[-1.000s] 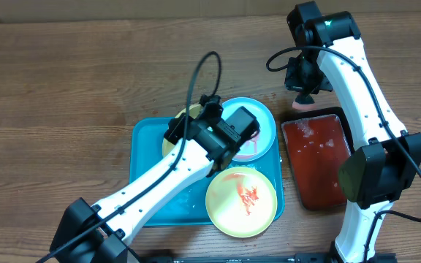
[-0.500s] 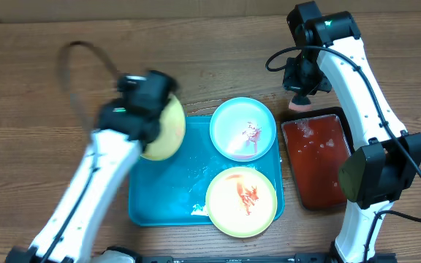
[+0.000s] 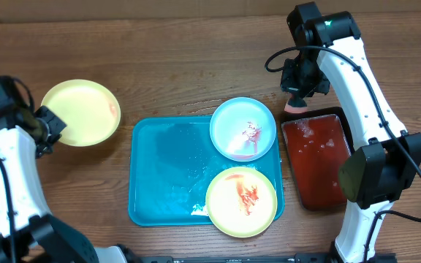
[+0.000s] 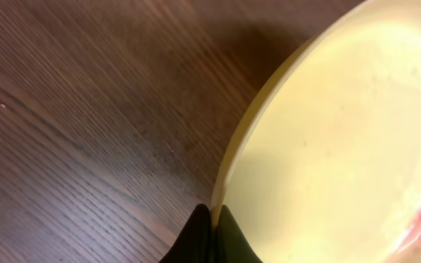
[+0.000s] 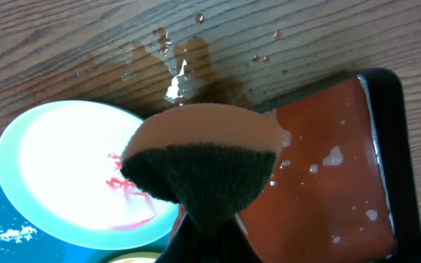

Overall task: Clean dirty plates on tray and stack at the side
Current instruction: 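Carry the yellow plate left and set it on the table, then reach the left gripper to the light-blue plate and grip its rim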

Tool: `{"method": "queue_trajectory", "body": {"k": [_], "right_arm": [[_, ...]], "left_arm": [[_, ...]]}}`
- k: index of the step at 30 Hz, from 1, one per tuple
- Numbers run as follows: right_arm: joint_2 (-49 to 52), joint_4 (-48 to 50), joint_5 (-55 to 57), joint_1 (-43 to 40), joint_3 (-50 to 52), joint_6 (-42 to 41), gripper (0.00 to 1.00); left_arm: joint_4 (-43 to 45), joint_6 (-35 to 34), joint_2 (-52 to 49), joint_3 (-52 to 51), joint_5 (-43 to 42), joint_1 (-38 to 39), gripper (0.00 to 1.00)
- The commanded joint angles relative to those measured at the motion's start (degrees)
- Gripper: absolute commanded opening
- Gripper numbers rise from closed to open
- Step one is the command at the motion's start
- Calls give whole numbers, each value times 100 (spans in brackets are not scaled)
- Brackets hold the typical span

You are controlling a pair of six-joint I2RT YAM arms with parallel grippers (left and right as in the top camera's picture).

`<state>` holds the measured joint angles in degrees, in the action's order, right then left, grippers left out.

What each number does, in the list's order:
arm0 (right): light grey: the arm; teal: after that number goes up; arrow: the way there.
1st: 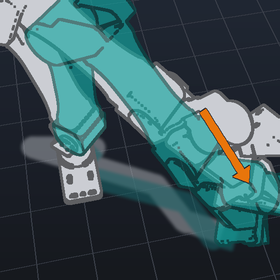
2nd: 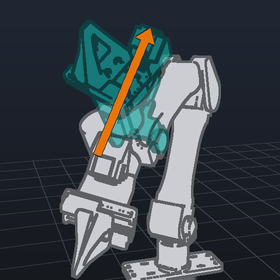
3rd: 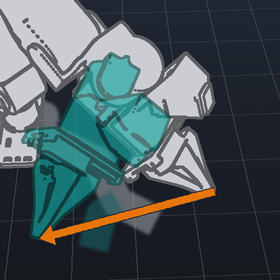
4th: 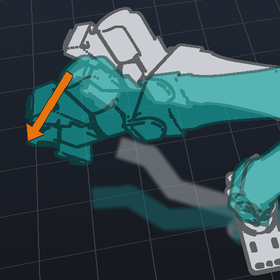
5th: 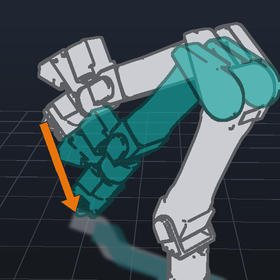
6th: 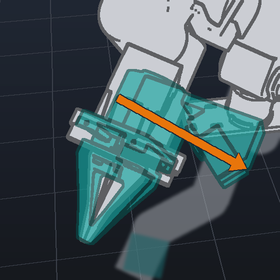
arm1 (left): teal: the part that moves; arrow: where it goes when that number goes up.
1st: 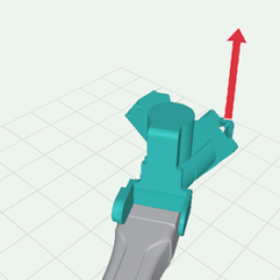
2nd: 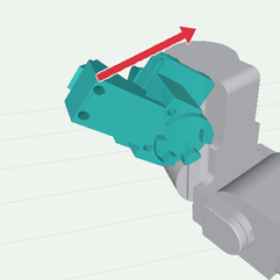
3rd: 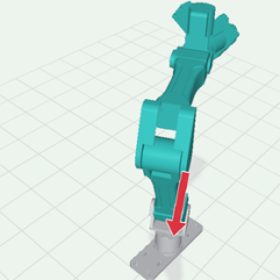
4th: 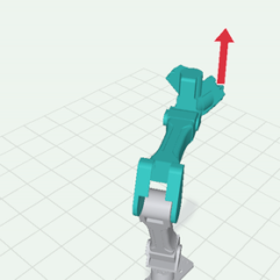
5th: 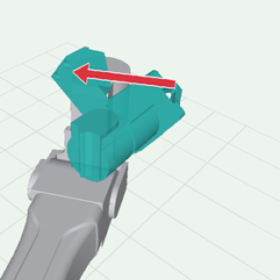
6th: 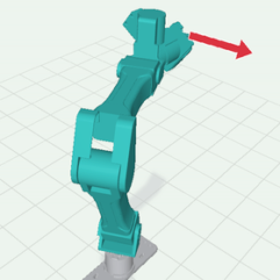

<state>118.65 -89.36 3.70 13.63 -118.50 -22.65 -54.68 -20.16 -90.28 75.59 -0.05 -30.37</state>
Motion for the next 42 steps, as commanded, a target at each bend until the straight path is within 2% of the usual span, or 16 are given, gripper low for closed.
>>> {"method": "queue_trajectory", "body": {"k": [1,11,17,21,29,30,31,32,34,35,36,37,38,40,41,42], "right_arm": [[-166,35,-44,2,-105,0,4],[-166,-33,-42,2,-105,24,4],[-166,-46,-42,2,-105,24,4],[-166,-48,-42,2,-105,24,4],[-166,-46,-42,2,-105,24,4],[-166,-42,-42,2,-105,24,4],[-166,-37,-42,2,-105,24,4],[-166,-28,-42,2,-105,24,4],[-166,-2,-42,2,-105,24,4],[-166,4,-42,2,-105,24,4],[-166,4,-42,2,-105,24,4],[-166,2,-42,2,-105,24,4],[-166,0,-42,2,-105,33,4],[-166,2,-42,2,-105,50,4],[-166,9,-42,2,-105,66,4],[-166,17,-42,2,-105,66,4]], "left_arm": [[37,212,-651,92,-444,-262,5],[192,282,-1818,92,-354,-267,4],[345,243,-1849,92,-22,-295,4],[343,-50,-1849,92,446,-439,4],[321,-173,-1849,92,223,-957,5],[304,-170,-1849,92,188,-997,18],[293,-170,-1849,92,190,-1019,37],[286,-168,-1849,92,190,-1019,51],[286,-144,-1847,103,101,-994,67],[280,-105,-1834,142,44,-938,95],[240,-96,-1821,190,44,-907,99],[199,-57,-1790,256,44,-876,97],[151,-50,-1746,326,48,-837,94],[63,46,-1598,522,46,-723,77],[28,96,-1491,632,46,-638,73],[-2,107,-1377,726,46,-546,74]]}}
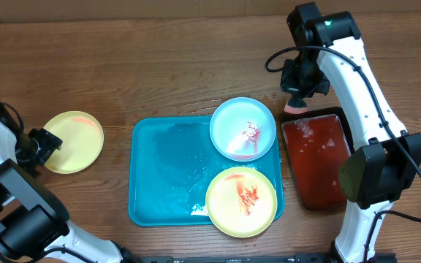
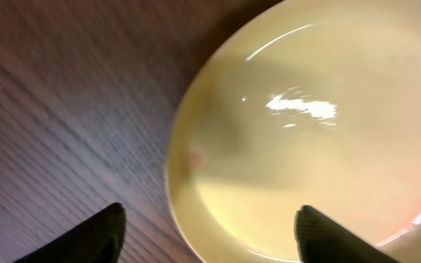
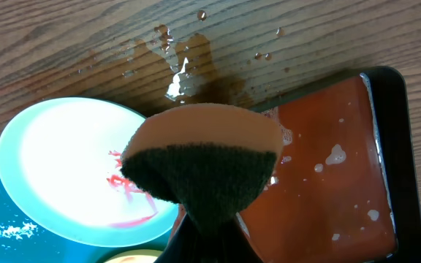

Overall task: Clean dirty plates on tray and stack at the side
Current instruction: 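Reach the left gripper to the light-blue plate and grip its rim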

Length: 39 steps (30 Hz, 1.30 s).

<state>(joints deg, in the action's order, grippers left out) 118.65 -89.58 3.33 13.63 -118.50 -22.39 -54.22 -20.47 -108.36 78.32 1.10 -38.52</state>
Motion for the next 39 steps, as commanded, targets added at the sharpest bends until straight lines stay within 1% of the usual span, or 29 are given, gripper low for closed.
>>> {"method": "queue_trajectory", "body": {"k": [1,2,4,6,7,8,9,10,12,13,14,17,19,20,21,22,23,24,25,28,29,30,32,33,34,35,37,38,39], "right_arm": [[-166,59,-4,2,-105,39,4],[-166,90,-7,2,-105,37,4],[-166,114,-7,2,-105,37,4],[-166,136,-7,2,-105,37,4],[-166,144,-7,2,-105,37,4],[-166,146,-7,2,-105,37,4],[-166,144,-7,2,-105,37,4],[-166,138,-7,2,-105,39,4],[-166,122,-4,2,-105,39,4],[-166,116,-7,2,-105,39,4],[-166,103,-7,2,-105,39,4],[-166,72,-7,2,-105,39,4],[-166,81,-7,2,-105,39,4],[-166,87,-4,2,-105,39,4],[-166,94,-7,2,-105,39,4],[-166,101,-7,2,-105,39,4],[-166,105,-7,2,-105,39,4],[-166,105,-7,2,-105,39,4],[-166,105,-7,2,-105,39,4],[-166,101,-7,2,-105,39,4],[-166,96,-7,2,-105,39,4],[-166,90,-7,2,-105,39,4],[-166,79,-7,2,-105,39,4],[-166,79,-7,2,-105,39,4],[-166,79,-7,2,-105,39,4],[-166,79,-7,2,-105,39,4],[-166,79,-7,2,-105,39,4],[-166,79,-7,2,-105,39,4],[-166,79,-7,2,-105,39,4]], "left_arm": [[-76,190,573,555,-74,391,79],[-120,273,866,726,-81,684,79],[-142,535,1172,846,-291,1078,72],[-170,719,1427,874,-619,1499,56],[-168,914,1530,874,-894,1727,57],[-175,1121,1602,872,-1226,1958,73],[-205,1318,1657,872,-1593,2205,100],[-216,1478,1668,872,-1904,2391,100],[-278,2194,1639,861,-2667,2883,100],[-280,2444,1613,850,-2870,3069,100],[-278,2651,1574,837,-2966,3265,100],[-262,2833,1423,835,-2924,3748,100],[-260,2938,1294,835,-2924,4002,87],[-260,2946,1228,835,-2924,4089,62],[-260,2946,1176,835,-2924,4164,53],[-262,2946,1113,835,-2924,4229,50],[-262,2946,1060,835,-2924,4280,57],[-262,2944,1012,835,-2924,4319,73],[-308,2929,962,835,-2931,4343,100],[-286,3112,863,835,-2924,4400,100],[-284,3165,841,835,-2924,4400,96],[-286,3235,837,835,-2924,4400,95],[-247,3333,833,835,-2922,4402,96],[-208,3397,833,835,-2918,4402,84],[-129,3418,833,833,-2868,4402,67],[-61,3379,833,831,-2776,4402,55],[-85,3161,833,831,-2736,4402,55],[-127,3123,833,831,-2741,4402,56],[-175,3119,833,824,-2747,4404,68]]}}
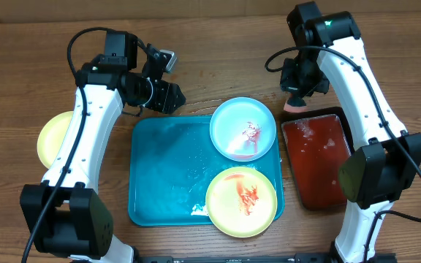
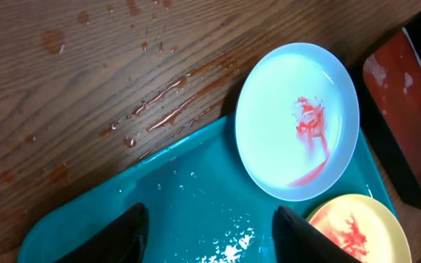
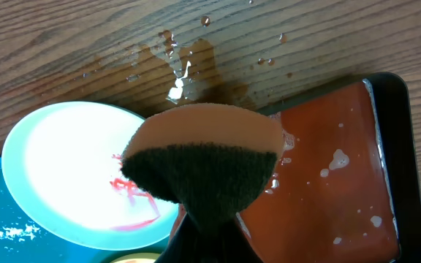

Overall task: Clean dirty plates on tray and stack at the side
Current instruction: 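Reach the left gripper to the light-blue plate and grip its rim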

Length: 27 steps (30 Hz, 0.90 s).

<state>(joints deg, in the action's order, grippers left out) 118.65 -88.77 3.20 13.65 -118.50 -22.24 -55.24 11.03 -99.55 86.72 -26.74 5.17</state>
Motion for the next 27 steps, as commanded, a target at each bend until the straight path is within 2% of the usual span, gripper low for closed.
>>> {"method": "queue_trajectory", "body": {"k": [1,2,4,5,6,9,12,18,21,23,24,25,27], "right_arm": [[-166,-2,7,0,-105,24,4],[-166,-2,9,0,-105,24,4],[-166,-2,9,0,-105,24,4],[-166,-2,7,0,-105,24,4],[-166,0,9,0,-105,24,4],[-166,0,7,0,-105,26,4],[-166,0,7,0,-105,26,4],[-166,-39,7,0,-105,26,4],[-166,-70,9,0,-105,26,4],[-166,-83,9,0,-105,26,4],[-166,-87,7,0,-105,26,4],[-166,-90,9,0,-105,28,4],[-166,-87,7,0,-105,103,4]], "left_arm": [[-85,0,-48,-35,37,50,72],[-76,111,-48,-52,31,66,70],[66,341,-52,-157,125,116,59],[151,330,-55,-234,262,144,47],[280,310,-70,-415,424,205,41],[339,310,-210,-673,422,315,52],[369,245,-520,-815,155,468,51],[649,26,-1119,-820,35,957,62],[951,-260,-1279,-820,35,1158,62],[1113,-389,-1346,-820,42,1261,72],[1182,-442,-1370,-820,63,1305,74],[1228,-503,-1390,-820,111,1340,69],[1320,-671,-1447,-820,299,1412,50]]}}
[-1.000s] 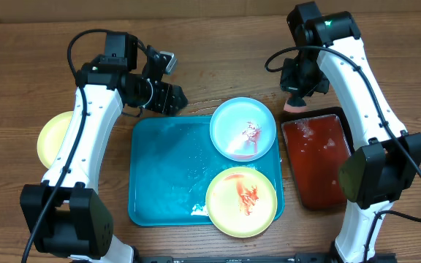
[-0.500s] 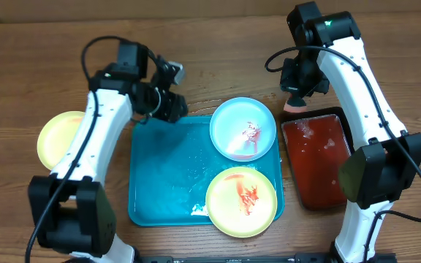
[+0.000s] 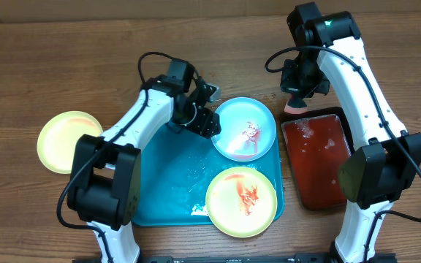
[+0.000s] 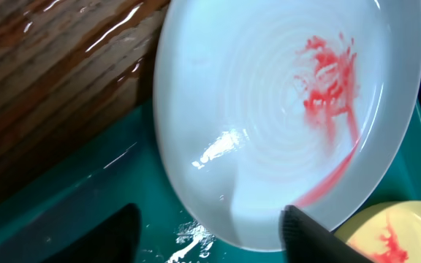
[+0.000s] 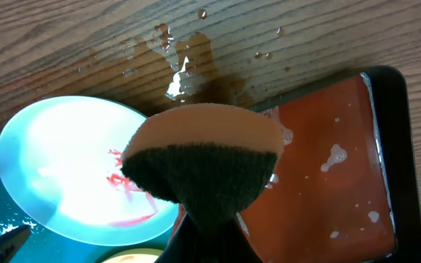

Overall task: Clean dirty plates on tray and stack at the side
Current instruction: 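Reach the left gripper to the light-blue plate and grip its rim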

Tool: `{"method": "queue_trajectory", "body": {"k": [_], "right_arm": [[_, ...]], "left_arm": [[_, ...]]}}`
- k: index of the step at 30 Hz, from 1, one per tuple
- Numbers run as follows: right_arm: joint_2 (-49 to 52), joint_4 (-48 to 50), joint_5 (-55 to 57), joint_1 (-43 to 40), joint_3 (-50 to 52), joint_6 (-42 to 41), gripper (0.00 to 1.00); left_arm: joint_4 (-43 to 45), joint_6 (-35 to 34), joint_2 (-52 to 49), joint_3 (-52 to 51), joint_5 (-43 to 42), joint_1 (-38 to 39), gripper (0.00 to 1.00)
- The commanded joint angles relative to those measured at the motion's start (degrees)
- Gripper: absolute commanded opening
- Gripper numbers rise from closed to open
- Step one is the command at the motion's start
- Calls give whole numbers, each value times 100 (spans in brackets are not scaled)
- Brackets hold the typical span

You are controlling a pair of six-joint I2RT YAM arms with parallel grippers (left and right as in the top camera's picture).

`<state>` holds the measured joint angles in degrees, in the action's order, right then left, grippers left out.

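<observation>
A light blue plate [image 3: 243, 128] smeared with red sits at the back right of the teal tray [image 3: 159, 183]; it also fills the left wrist view [image 4: 283, 109]. A yellow plate [image 3: 241, 201] with red smears lies at the tray's front right. A clean yellow plate [image 3: 69, 141] rests on the table at the left. My left gripper [image 3: 205, 124] is open at the blue plate's left rim, one finger on each side of the rim [image 4: 210, 237]. My right gripper [image 3: 298, 91] is shut on a sponge [image 5: 203, 168], held above the table behind the black tray.
A black tray [image 3: 319, 161] of reddish soapy water stands right of the teal tray. Water is spilled on the wood [image 5: 185, 69] behind the blue plate. Foam flecks lie on the teal tray [image 3: 198, 209].
My left gripper has moved right and down from the tray's back left corner to the blue plate's left rim, still open. The right gripper and sponge have stayed where they were.
My left gripper was shut on the yellow plate's rim at the far left. Then it was open beside that plate lying on the table. Then it hung open behind the teal tray, and now it stands at the blue plate. The right gripper held the sponge throughout.
</observation>
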<state>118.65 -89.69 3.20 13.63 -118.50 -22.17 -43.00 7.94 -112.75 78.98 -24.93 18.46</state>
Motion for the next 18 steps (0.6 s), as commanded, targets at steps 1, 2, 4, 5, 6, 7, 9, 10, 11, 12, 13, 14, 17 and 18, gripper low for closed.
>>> {"method": "queue_trajectory", "body": {"k": [1,2,4,5,6,7,9,10,11,12,13,14,17,18], "right_arm": [[-166,2,7,2,-105,114,4],[-166,-2,7,2,-105,125,4],[-166,-17,7,2,-105,125,4],[-166,-20,7,2,-105,125,4],[-166,-20,7,2,-105,125,4],[-166,-20,7,2,-105,125,4],[-166,-20,7,2,-105,125,4],[-166,-20,7,2,-105,127,4],[-166,-20,7,2,-105,127,4],[-166,-20,7,2,-105,125,4],[-166,-20,7,2,-105,127,4],[-166,-17,7,2,-105,127,4],[-166,-17,7,2,-105,127,4],[-166,-20,7,2,-105,127,4]], "left_arm": [[127,-433,-164,-46,192,114,48],[149,-481,-208,-46,280,138,52],[153,-549,-304,-46,378,157,58],[146,-564,-348,-46,380,160,57],[144,-588,-402,-46,387,160,53],[138,-634,-444,-46,402,160,47],[146,-673,-522,-46,413,160,52],[155,-673,-570,-46,413,160,51],[157,-675,-592,-46,413,160,53],[162,-678,-610,-46,413,162,56],[168,-691,-625,-46,411,162,62],[168,-691,-627,-46,411,162,73],[144,-684,-627,-46,407,162,88],[138,-680,-627,-46,407,162,96]]}}
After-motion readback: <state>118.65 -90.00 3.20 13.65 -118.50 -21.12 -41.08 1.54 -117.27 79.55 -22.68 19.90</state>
